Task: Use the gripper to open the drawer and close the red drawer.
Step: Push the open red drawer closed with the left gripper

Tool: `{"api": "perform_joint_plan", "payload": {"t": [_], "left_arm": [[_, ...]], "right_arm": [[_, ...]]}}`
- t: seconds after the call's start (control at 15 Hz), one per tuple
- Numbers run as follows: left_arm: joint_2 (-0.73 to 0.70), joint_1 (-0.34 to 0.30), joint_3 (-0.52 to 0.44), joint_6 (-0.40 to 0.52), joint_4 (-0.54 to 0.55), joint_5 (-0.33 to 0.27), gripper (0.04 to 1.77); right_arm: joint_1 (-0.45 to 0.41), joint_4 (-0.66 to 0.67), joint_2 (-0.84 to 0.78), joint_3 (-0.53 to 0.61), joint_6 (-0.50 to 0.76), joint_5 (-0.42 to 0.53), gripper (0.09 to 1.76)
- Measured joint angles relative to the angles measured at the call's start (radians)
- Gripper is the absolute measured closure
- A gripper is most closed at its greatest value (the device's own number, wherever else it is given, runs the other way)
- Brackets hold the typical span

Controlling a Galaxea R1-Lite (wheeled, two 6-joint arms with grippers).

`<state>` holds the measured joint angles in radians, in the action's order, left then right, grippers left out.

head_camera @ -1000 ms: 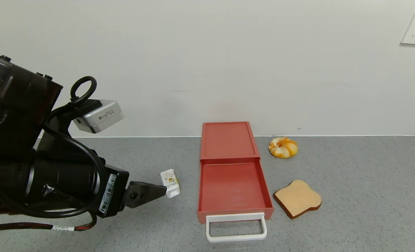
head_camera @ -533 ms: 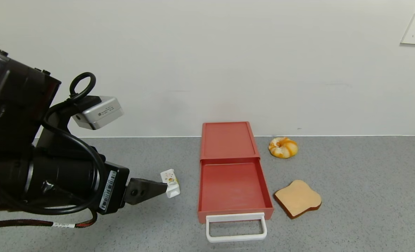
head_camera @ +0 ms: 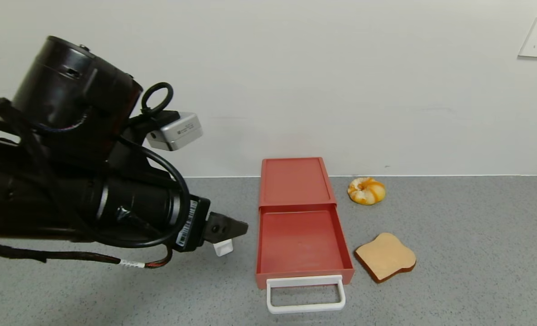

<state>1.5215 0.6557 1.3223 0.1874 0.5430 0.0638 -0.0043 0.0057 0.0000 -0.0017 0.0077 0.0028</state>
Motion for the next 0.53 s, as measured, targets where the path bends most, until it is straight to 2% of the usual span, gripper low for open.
{"api": "perform_joint_plan", "payload": {"t": [0.13, 0.33, 0.53], "left_arm": [[0.046, 0.050, 0.024, 0.032, 0.003, 0.008, 0.09], [0.116, 0.124, 0.083, 0.101, 0.089, 0.016, 0.09], [0.186, 0.177, 0.121, 0.148, 0.119, 0.018, 0.09]], "right_arm": [[0.000, 0.000, 0.000, 0.000, 0.000, 0.000, 0.14], [0.000, 0.000, 0.000, 0.000, 0.000, 0.000, 0.14], [0.000, -0.001, 0.000, 0.000, 0.000, 0.000, 0.14]]}}
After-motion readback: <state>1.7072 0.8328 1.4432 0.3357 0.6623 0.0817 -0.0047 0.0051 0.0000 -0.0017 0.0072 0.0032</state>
